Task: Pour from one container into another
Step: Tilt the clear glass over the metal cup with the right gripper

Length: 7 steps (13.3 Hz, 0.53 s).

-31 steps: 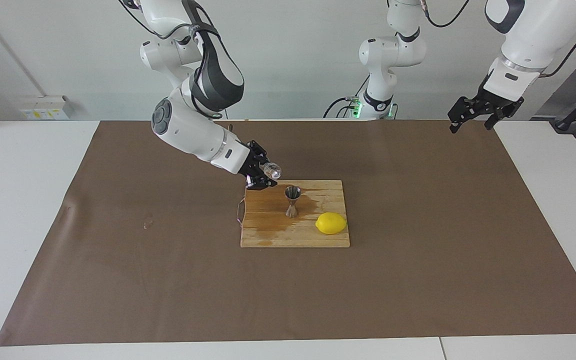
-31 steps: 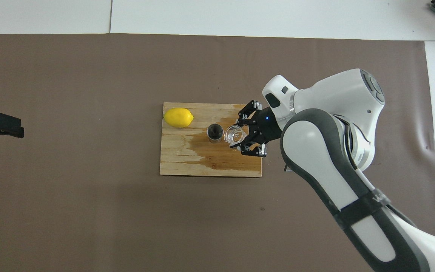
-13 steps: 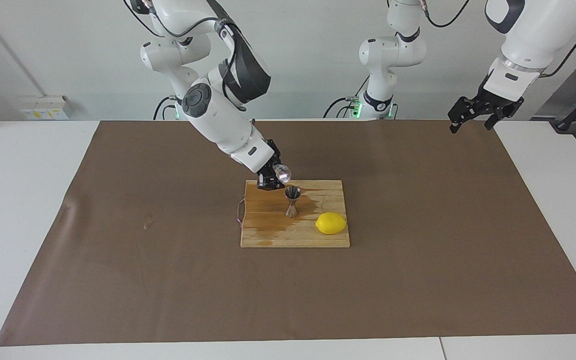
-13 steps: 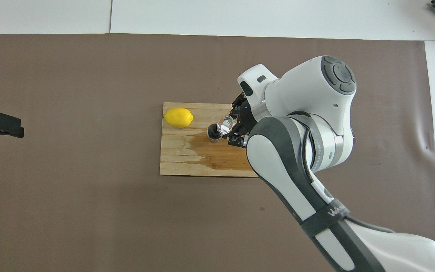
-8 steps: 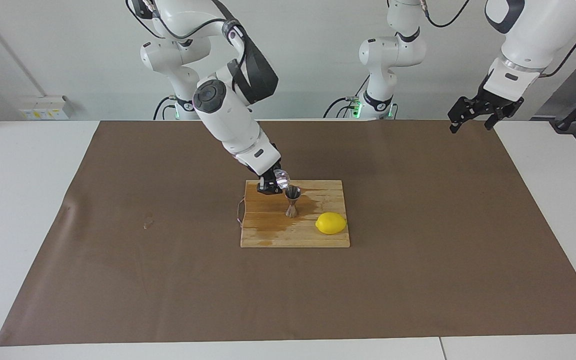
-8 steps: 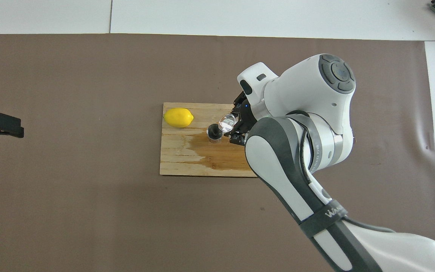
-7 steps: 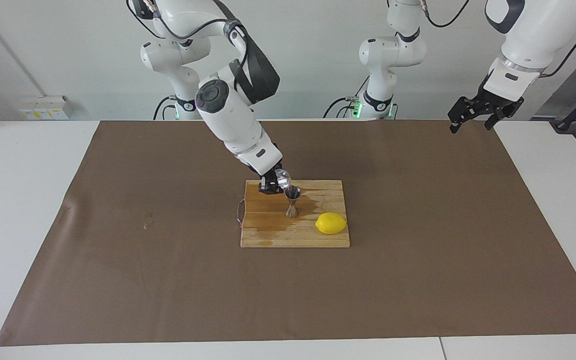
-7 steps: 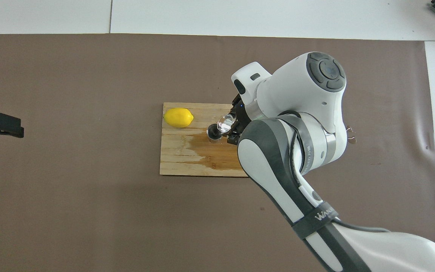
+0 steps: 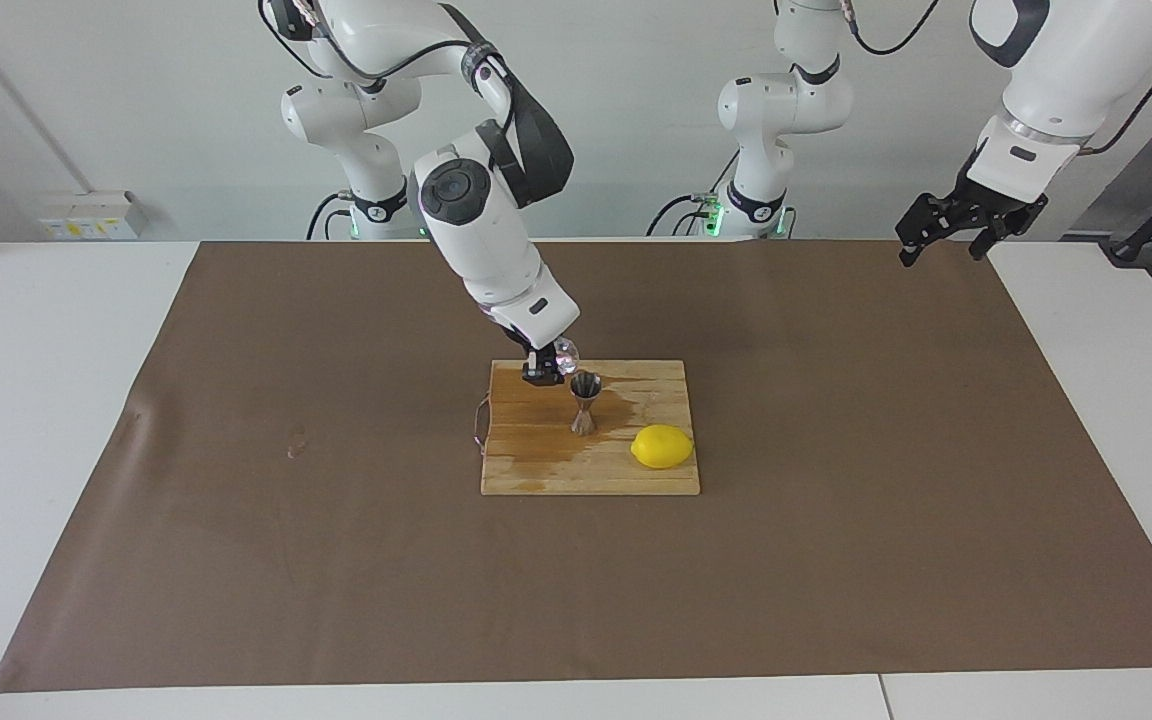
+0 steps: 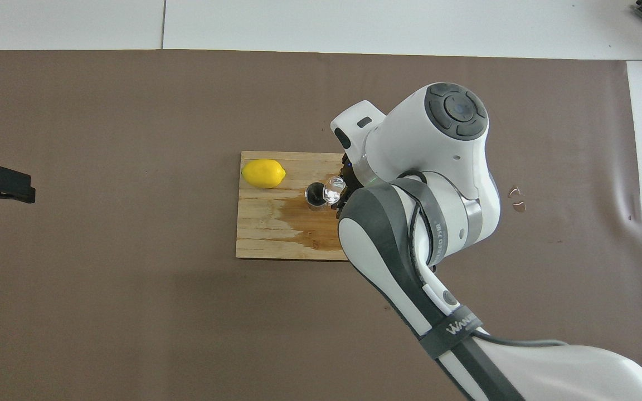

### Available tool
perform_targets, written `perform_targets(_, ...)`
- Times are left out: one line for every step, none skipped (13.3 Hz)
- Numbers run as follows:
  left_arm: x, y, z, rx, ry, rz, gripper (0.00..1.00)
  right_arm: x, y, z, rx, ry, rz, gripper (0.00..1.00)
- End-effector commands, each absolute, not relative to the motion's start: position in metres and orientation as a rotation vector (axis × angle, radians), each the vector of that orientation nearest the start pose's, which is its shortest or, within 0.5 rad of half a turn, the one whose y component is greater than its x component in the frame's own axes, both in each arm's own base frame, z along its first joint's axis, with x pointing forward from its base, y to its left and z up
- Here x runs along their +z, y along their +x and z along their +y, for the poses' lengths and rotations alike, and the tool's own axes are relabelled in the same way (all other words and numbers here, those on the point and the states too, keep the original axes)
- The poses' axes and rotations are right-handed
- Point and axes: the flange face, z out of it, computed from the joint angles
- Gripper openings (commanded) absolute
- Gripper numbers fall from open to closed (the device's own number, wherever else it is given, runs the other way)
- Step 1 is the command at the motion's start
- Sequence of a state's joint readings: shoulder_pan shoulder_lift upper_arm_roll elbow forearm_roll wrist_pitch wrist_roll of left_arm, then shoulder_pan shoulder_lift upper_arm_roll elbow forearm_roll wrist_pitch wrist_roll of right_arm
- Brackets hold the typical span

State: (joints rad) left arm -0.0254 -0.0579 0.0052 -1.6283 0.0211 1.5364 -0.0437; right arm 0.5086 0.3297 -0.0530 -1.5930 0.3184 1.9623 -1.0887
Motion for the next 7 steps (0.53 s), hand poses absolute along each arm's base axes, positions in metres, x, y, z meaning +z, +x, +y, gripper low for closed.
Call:
perform_targets(0.626,0.524,-0.008,0.058,-3.115,-0.046,1.0,0.449,0.583,0.32,-0.133,-2.189,-1.908,0.32)
perform_targets(0.626,0.524,-0.008,0.058,-3.115,-0.046,1.0,0.447,0.583,0.32,-0.118,-2.189,-1.919,0.32)
perform_targets(0.626,0.524,-0.008,0.058,-3.115,-0.046,1.0,0.447,0.581,0.324,-0.114,-2.183,-1.928,0.32)
perform_targets(0.626,0.524,-0.008,0.058,-3.115,-0.046,1.0,0.444,0.581,0.325,-0.101,-2.184,-1.93,0.32)
perform_targets(0.626,0.524,-0.008,0.058,-3.115,-0.046,1.0,0.446,0.583,0.328,-0.097,-2.182,-1.933,0.32)
perform_targets(0.626,0.524,-0.008,0.058,-3.115,-0.046,1.0,0.448,0.586,0.331,-0.076,-2.188,-1.929,0.32)
perform_targets(0.626,0.524,-0.008,0.058,-3.115,-0.046,1.0,0.451,0.588,0.332,-0.067,-2.196,-1.932,0.32)
